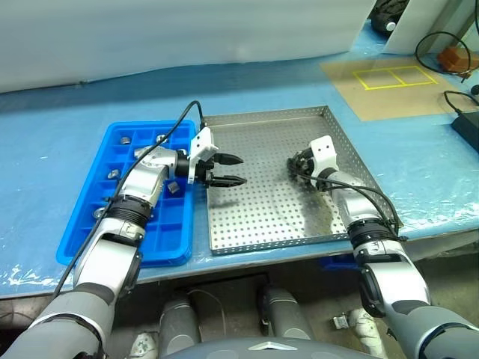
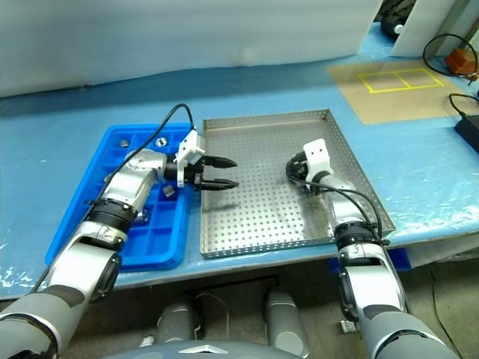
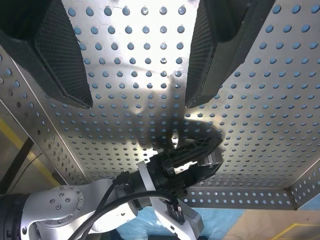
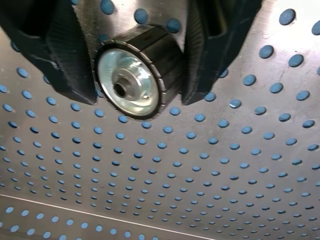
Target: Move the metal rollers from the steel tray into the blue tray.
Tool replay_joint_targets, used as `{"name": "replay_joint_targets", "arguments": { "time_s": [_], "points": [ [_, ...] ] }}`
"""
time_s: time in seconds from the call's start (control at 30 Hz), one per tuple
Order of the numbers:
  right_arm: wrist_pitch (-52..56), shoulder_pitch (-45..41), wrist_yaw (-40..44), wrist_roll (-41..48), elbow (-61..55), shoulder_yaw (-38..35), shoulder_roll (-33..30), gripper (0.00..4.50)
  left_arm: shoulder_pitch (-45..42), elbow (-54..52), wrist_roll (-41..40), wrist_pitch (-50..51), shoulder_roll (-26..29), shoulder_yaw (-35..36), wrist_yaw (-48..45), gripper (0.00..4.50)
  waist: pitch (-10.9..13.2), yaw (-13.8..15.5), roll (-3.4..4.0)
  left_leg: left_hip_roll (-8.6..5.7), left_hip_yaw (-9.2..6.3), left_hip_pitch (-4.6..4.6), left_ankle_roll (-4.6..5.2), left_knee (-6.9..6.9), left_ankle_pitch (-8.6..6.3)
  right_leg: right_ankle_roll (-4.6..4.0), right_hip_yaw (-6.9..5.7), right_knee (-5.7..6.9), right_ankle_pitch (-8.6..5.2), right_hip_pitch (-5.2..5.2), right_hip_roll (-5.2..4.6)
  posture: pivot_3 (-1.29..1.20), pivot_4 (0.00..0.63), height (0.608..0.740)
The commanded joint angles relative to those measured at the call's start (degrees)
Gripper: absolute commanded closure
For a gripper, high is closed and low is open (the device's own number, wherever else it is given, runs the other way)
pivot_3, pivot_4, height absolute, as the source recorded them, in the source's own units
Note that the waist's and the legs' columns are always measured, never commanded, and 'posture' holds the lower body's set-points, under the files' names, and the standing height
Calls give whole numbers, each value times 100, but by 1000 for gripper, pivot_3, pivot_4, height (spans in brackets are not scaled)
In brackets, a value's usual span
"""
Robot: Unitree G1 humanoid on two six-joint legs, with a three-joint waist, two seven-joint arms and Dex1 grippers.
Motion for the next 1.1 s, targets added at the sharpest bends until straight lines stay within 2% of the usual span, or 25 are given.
{"name": "replay_joint_targets", "arguments": {
  "time_s": [0.03, 0.23, 0.37, 0.47, 0.57, 0.67, 0.77, 0.93, 1.1],
  "points": [
    [23, 104, -20, -25, 111, 4, -20, 2682, 18, -269, -108, 40, 67, 138, 18, 1384, 0, 0, 0, 0, 0, 0, 0, 0, 0, 0, 0, 0, 0, 0, 0, -434, 150, 740],
    [49, 180, -46, -118, -65, 108, 1, 2679, 30, -320, -97, 67, 90, 126, 30, 1384, 0, -3, 0, 2, 0, 0, 0, -9, -1, 0, -2, -11, 0, -1, 1, -434, 150, 740],
    [154, 216, 42, -95, -512, 182, 20, 2679, 70, -446, -138, 145, 190, 165, -3, 1384, 0, -6, 0, 4, 0, -2, 0, -16, -1, 0, -2, -19, 0, -2, 1, -429, 150, 740],
    [393, 104, 319, 45, -1222, 258, 45, 2679, 218, -717, -179, 248, 486, 233, -47, 1384, 2, -45, 2, 6, 1, -6, -1, -25, 0, 0, -1, -23, 0, -10, 2, -409, 150, 740],
    [672, -34, 791, 233, -2014, 428, 89, 2679, 407, -1097, -284, 480, 826, 333, -70, 1384, 5, -66, 5, 10, 2, -25, -5, -35, 2, 0, 0, -22, 0, -42, 6, -362, 150, 740],
    [852, -184, 1186, 332, -2328, 588, 137, 2679, 535, -1298, -282, 552, 1057, 443, 64, 1384, 6, -22, 6, 12, 2, -38, -11, -53, 6, 0, -3, -21, 0, -63, 7, -311, 150, 740],
    [940, -297, 1687, 402, -2427, 835, 190, 2679, 709, -1599, -359, 710, 1251, 606, 191, 1384, 6, 87, 6, 11, 2, -39, -13, -56, 7, -1, -4, -25, -1, -63, 5, -254, 150, 740],
    [954, -295, 2974, 620, -2569, 1483, 257, 2679, 1487, -2494, -503, 1110, 1789, 896, 390, 1384, 7, 268, 9, 12, 3, -36, -28, -85, 16, -1, -7, -29, -1, -72, 5, -123, 150, 740],
    [805, -628, 3577, 662, -2258, 1830, 642, 2679, 2473, -3610, -863, 1674, 2204, 1465, 823, 1384, 8, 478, 10, 16, 0, -37, -56, -124, 33, -4, -20, -25, -3, -89, 6, 1, 150, 740]
  ]
}}
